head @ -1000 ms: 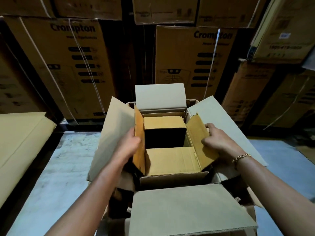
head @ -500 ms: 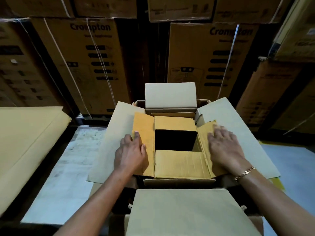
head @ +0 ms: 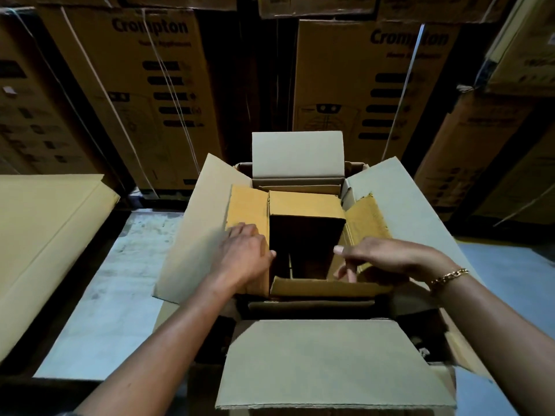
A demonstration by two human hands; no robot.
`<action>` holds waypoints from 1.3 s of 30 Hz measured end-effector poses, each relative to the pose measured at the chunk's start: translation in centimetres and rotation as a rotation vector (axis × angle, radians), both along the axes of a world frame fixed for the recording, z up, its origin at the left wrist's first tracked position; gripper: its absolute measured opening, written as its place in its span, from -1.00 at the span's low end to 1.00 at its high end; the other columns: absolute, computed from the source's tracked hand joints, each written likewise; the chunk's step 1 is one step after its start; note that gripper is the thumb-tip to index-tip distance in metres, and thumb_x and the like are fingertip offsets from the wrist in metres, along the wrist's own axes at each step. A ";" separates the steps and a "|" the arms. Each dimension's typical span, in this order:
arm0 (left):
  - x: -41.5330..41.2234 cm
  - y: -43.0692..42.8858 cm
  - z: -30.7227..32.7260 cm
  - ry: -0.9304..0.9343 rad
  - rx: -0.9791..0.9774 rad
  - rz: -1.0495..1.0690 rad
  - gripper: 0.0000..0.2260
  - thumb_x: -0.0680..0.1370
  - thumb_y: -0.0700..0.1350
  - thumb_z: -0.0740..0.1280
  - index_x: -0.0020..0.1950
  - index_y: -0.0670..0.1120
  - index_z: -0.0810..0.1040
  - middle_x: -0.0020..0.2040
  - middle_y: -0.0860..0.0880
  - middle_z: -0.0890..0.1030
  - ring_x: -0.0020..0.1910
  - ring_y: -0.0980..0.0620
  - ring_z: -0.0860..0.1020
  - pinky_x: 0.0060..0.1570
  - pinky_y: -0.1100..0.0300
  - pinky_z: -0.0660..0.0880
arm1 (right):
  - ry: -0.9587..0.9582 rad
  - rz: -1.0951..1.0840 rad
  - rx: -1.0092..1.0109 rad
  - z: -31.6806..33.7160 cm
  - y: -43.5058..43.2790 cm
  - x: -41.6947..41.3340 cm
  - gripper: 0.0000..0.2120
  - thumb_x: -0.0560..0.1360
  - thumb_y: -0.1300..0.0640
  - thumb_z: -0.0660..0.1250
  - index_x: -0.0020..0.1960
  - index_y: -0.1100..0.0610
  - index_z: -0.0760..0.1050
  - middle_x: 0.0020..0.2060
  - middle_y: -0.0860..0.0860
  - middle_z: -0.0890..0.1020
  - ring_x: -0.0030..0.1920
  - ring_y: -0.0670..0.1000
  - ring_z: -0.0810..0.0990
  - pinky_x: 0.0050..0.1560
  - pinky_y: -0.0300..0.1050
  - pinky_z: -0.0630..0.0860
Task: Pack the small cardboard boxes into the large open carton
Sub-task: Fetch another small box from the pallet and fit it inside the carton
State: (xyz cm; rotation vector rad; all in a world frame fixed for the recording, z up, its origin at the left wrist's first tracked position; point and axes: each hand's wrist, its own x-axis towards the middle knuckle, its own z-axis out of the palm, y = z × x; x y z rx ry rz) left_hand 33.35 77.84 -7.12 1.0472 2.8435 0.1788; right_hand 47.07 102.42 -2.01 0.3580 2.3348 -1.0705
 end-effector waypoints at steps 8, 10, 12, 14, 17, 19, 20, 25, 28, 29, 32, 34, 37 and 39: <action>3.1 0.0 -4.2 0.170 -0.489 -0.088 -0.28 0.62 0.35 -0.03 0.66 -0.03 0.02 0.64 -0.23 -0.25 0.60 -0.27 -0.32 0.49 -0.36 -0.33 | 0.022 0.261 0.566 -7.4 -5.9 2.8 -0.13 0.51 -0.54 -0.25 0.46 -0.08 0.47 0.41 0.00 0.54 0.56 0.04 0.25 0.41 0.36 -0.56; 3.2 0.1 -4.2 0.206 -0.511 -0.086 -0.31 0.63 0.32 -0.04 0.66 -0.03 0.05 0.65 -0.24 -0.22 0.61 -0.28 -0.29 0.49 -0.36 -0.31 | 0.106 0.260 0.607 -7.8 -6.1 2.9 -0.09 0.49 -0.55 -0.28 0.43 -0.05 0.50 0.36 -0.01 0.58 0.52 0.05 0.32 0.42 0.39 -0.51; 3.2 0.5 -3.8 0.210 -0.522 -0.077 -0.31 0.63 0.33 0.00 0.65 -0.02 0.09 0.66 -0.23 -0.17 0.62 -0.28 -0.24 0.50 -0.36 -0.27 | 0.092 0.288 0.621 -7.3 -5.4 2.3 -0.09 0.48 -0.56 -0.25 0.44 -0.04 0.50 0.36 -0.01 0.58 0.47 0.06 0.39 0.48 0.39 -0.36; 3.1 0.9 -3.5 0.222 -0.529 -0.066 -0.29 0.62 0.34 0.05 0.66 -0.03 0.06 0.67 -0.21 -0.09 0.63 -0.27 -0.17 0.52 -0.35 -0.19 | 0.131 0.318 0.692 -6.5 -4.4 0.7 -0.20 0.52 -0.53 -0.07 0.49 -0.03 0.41 0.41 0.01 0.50 0.44 0.08 0.39 0.51 0.30 -0.04; 2.7 1.1 -3.0 0.245 -0.483 -0.057 -0.26 0.60 0.34 0.11 0.66 -0.05 0.07 0.63 -0.18 0.10 0.61 -0.24 0.00 0.50 -0.33 -0.04 | 0.278 0.272 0.828 -5.8 -2.3 -3.6 -0.31 0.55 -0.33 0.26 0.54 0.02 0.28 0.47 0.04 0.40 0.46 0.13 0.34 0.45 0.16 0.27; 2.2 1.5 -2.4 0.240 -0.427 -0.045 -0.27 0.60 0.33 0.13 0.64 -0.05 0.11 0.56 -0.13 0.22 0.56 -0.19 0.11 0.47 -0.28 0.05 | 0.311 0.167 0.898 -5.4 -0.4 -6.8 -0.33 0.53 -0.26 0.33 0.51 0.05 0.29 0.46 0.07 0.41 0.46 0.16 0.35 0.41 0.16 0.33; 1.7 1.8 -2.1 0.232 -0.413 -0.041 -0.28 0.60 0.33 0.12 0.63 -0.05 0.12 0.53 -0.11 0.25 0.53 -0.17 0.15 0.44 -0.25 0.09 | 0.300 0.121 0.923 -5.3 0.6 -8.4 -0.34 0.52 -0.25 0.35 0.49 0.06 0.31 0.44 0.08 0.43 0.45 0.17 0.37 0.38 0.17 0.34; -2.4 4.2 -0.5 0.163 -0.340 -0.017 -0.26 0.58 0.35 0.16 0.63 -0.03 0.13 0.50 -0.11 0.33 0.47 -0.16 0.26 0.38 -0.16 0.19 | 0.354 -0.059 0.905 -3.9 4.5 -12.7 -0.52 0.60 -0.28 0.18 0.31 0.05 0.50 0.16 0.09 0.65 0.20 0.18 0.59 0.19 0.10 0.45; -5.4 6.0 -0.3 0.182 -0.246 -0.019 -0.23 0.56 0.34 0.23 0.64 -0.03 0.11 0.52 -0.13 0.30 0.48 -0.17 0.26 0.38 -0.15 0.21 | 0.496 -0.269 0.816 -3.7 5.8 -14.0 -0.55 0.65 -0.23 0.07 0.30 0.05 0.47 0.08 0.14 0.67 0.12 0.23 0.62 0.09 0.10 0.53; -6.5 6.7 -0.3 0.186 -0.217 -0.026 -0.21 0.55 0.33 0.25 0.65 -0.03 0.08 0.56 -0.15 0.25 0.51 -0.18 0.23 0.41 -0.16 0.19 | 0.510 -0.334 0.773 -3.8 6.1 -14.6 -0.58 0.65 -0.20 0.09 0.31 0.06 0.42 0.08 0.15 0.66 0.12 0.26 0.61 0.06 0.11 0.52; -10.0 8.6 -0.6 0.138 -0.195 -0.028 -0.13 0.54 0.27 0.34 0.67 -0.04 -0.04 0.66 -0.15 -0.01 0.62 -0.21 0.02 0.51 -0.22 0.07 | 0.510 -0.411 0.709 -4.6 6.7 -16.1 -0.65 0.63 -0.10 0.20 0.31 0.07 0.29 0.03 0.14 0.66 0.07 0.27 0.64 0.02 0.10 0.51; -12.2 9.6 -1.1 0.111 -0.187 -0.013 -0.09 0.53 0.24 0.38 0.67 -0.03 -0.07 0.68 -0.13 -0.10 0.63 -0.21 -0.02 0.53 -0.23 0.05 | 0.511 -0.351 0.768 -5.1 7.2 -17.1 -0.64 0.59 -0.05 0.25 0.30 0.05 0.25 -0.02 0.10 0.68 0.01 0.23 0.66 0.07 0.11 0.53; -14.0 9.9 -2.3 0.142 -0.255 -0.030 -0.08 0.52 0.30 0.36 0.67 -0.02 -0.06 0.68 -0.12 -0.07 0.59 -0.21 0.15 0.51 -0.25 0.08 | 0.432 -0.080 0.849 -6.1 7.5 -17.7 -0.44 0.57 -0.08 0.29 0.49 0.02 0.20 0.41 0.12 0.49 0.33 0.20 0.52 0.32 0.18 0.41; -14.6 9.9 -3.4 0.215 -0.330 -0.065 -0.07 0.51 0.37 0.31 0.67 -0.02 -0.07 0.67 -0.13 -0.02 0.56 -0.21 0.23 0.47 -0.27 0.10 | 0.340 0.103 0.910 -7.3 7.7 -17.9 -0.31 0.61 -0.21 0.20 0.63 -0.01 0.06 0.63 0.05 0.15 0.54 0.17 0.27 0.46 0.22 0.25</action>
